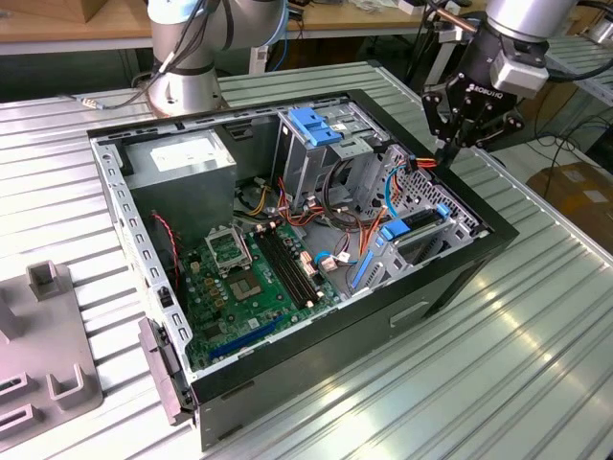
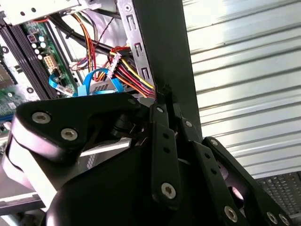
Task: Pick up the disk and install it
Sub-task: 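Insert the first disk wire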
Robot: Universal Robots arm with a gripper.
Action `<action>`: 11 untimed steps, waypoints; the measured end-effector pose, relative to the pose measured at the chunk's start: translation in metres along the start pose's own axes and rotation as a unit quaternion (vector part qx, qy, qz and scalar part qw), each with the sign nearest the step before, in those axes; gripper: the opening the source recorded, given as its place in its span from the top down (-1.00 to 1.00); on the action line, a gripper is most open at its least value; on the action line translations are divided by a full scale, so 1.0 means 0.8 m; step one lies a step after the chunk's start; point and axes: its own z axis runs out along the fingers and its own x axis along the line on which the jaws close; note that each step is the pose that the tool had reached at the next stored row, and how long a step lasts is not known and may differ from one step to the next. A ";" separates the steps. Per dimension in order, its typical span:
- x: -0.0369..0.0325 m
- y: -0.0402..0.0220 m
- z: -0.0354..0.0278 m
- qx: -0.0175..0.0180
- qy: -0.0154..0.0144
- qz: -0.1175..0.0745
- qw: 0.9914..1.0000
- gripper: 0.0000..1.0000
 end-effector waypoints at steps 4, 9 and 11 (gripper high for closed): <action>-0.0079 0.0087 -0.0002 0.000 0.000 0.001 1.000 0.65; -0.0097 0.0107 0.0014 -0.001 0.000 0.026 1.000 0.65; -0.0097 0.0107 0.0023 -0.002 0.000 0.044 0.999 0.65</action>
